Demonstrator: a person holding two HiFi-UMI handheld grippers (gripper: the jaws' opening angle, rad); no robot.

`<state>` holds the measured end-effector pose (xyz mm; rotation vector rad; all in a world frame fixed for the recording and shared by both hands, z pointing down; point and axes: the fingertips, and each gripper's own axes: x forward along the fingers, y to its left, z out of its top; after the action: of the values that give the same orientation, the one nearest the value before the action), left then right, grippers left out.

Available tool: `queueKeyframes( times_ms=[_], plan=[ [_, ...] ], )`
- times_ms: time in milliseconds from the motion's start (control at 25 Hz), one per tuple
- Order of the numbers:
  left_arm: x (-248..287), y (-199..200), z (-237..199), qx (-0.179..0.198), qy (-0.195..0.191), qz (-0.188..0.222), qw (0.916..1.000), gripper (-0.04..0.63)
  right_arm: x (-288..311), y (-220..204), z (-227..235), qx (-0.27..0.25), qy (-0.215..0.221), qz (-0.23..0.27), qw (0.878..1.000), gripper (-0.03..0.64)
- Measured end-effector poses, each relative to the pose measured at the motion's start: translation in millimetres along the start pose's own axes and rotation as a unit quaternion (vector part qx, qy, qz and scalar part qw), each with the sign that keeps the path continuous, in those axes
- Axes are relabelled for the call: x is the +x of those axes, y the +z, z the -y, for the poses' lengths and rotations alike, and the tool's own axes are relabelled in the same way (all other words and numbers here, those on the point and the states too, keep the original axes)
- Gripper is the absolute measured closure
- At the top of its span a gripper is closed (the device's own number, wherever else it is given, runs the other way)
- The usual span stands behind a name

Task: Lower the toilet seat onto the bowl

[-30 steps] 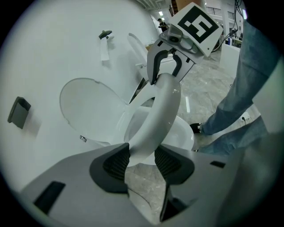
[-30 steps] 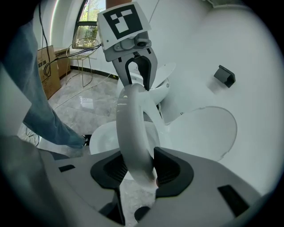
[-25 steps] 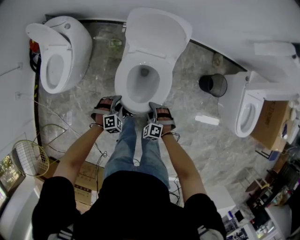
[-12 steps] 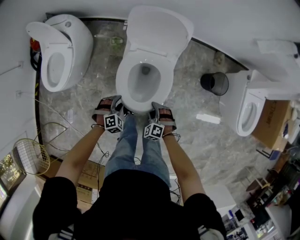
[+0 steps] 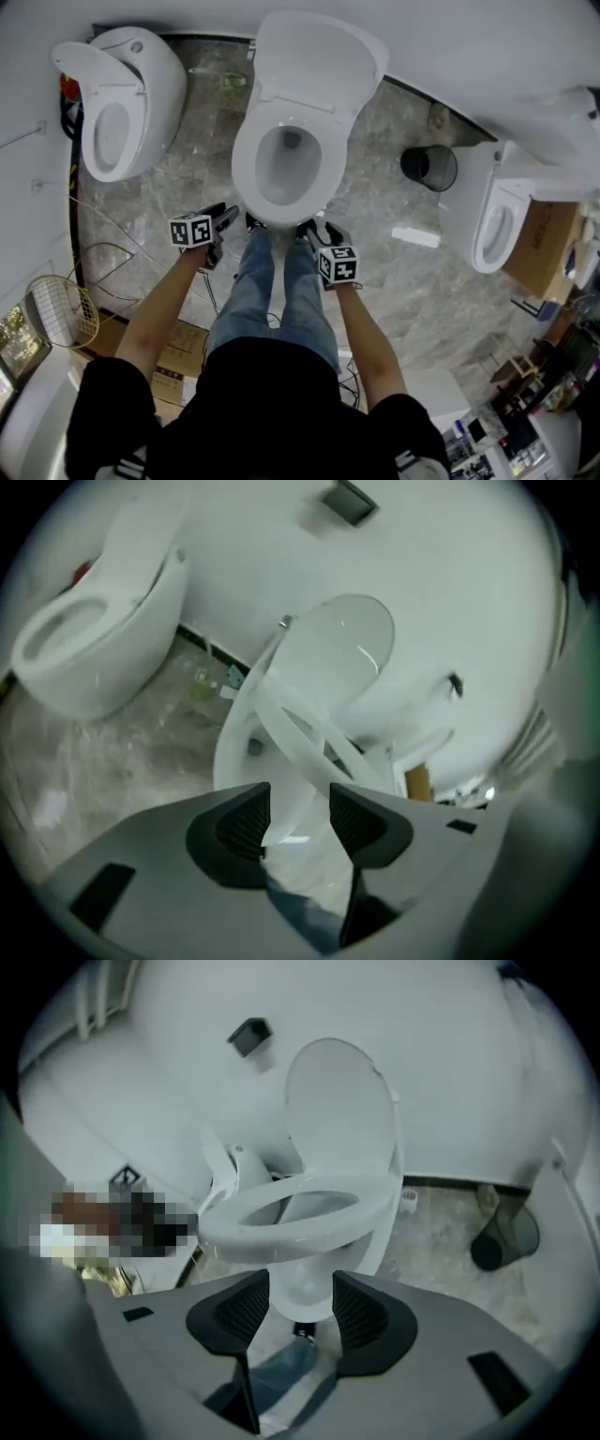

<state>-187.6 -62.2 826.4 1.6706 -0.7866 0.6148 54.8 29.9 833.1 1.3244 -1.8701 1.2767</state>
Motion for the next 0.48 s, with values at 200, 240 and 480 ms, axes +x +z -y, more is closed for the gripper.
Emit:
queueKeyframes(
  times_ms=[200,240,480],
  plan=[
    [7,7,4,-0.166,-0.073,0.049,0.9821,0.396,16,6,-8,0.234,0.097,0.028,0.967,0.388],
    [11,6,4,-0.177,-0.076,0.050,0.9801,0.396,19,7,-10,0.256,0.111,0.030,0.960,0.388],
    [25,6,7,-0.220,-0.095,0.064,0.9687,0.405,18,3,-11,0.339,0.158,0.051,0.926,0.390]
  ],
)
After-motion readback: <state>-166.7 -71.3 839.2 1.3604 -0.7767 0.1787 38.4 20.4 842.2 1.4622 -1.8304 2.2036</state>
